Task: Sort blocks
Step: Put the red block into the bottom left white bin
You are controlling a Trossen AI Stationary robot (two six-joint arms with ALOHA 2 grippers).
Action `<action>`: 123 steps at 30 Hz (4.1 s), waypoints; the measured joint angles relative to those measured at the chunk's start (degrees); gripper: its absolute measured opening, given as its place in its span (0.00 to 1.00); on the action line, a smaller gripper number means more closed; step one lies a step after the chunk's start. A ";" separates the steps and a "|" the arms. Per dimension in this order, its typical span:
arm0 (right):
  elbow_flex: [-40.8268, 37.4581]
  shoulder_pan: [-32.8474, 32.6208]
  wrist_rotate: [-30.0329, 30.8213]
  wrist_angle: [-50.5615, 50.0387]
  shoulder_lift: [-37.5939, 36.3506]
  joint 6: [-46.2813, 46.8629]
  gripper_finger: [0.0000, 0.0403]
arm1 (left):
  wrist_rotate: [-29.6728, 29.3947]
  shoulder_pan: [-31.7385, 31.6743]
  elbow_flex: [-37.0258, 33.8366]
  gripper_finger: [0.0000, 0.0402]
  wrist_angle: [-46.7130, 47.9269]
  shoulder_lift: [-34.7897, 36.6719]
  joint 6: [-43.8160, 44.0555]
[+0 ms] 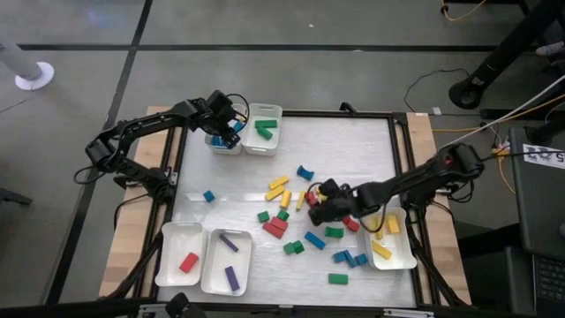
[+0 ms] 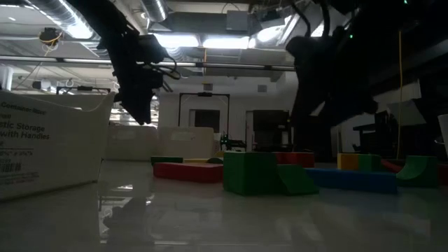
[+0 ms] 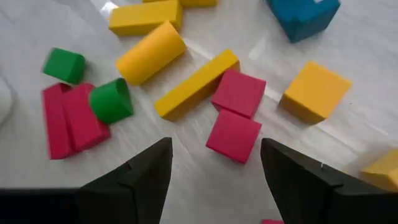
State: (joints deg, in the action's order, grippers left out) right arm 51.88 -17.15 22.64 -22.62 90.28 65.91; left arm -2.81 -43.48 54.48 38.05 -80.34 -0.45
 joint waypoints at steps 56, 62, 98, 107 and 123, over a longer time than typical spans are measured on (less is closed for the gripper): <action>21.56 7.61 -10.64 -6.45 0.16 -37.18 0.36 | 3.87 22.55 0.00 0.41 -5.13 12.06 -9.05; 26.53 13.78 -21.19 -10.83 0.16 -42.68 0.34 | 3.89 34.16 0.02 0.41 -8.79 16.26 -9.03; 29.35 26.53 -59.27 -3.33 0.33 -43.72 0.35 | -6.62 50.73 0.03 0.41 -42.56 4.81 -40.97; 29.35 26.50 -59.83 -3.51 0.33 -43.74 0.35 | -6.64 50.69 0.00 0.41 -44.78 3.89 -42.10; 29.33 26.50 -59.48 -6.75 0.37 -43.87 0.35 | -6.78 50.69 0.00 0.41 -45.10 3.89 -42.12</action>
State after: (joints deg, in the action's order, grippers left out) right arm 81.21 9.34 -36.84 -29.37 90.65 22.04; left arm -9.58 7.20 54.48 -7.05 -76.44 -42.57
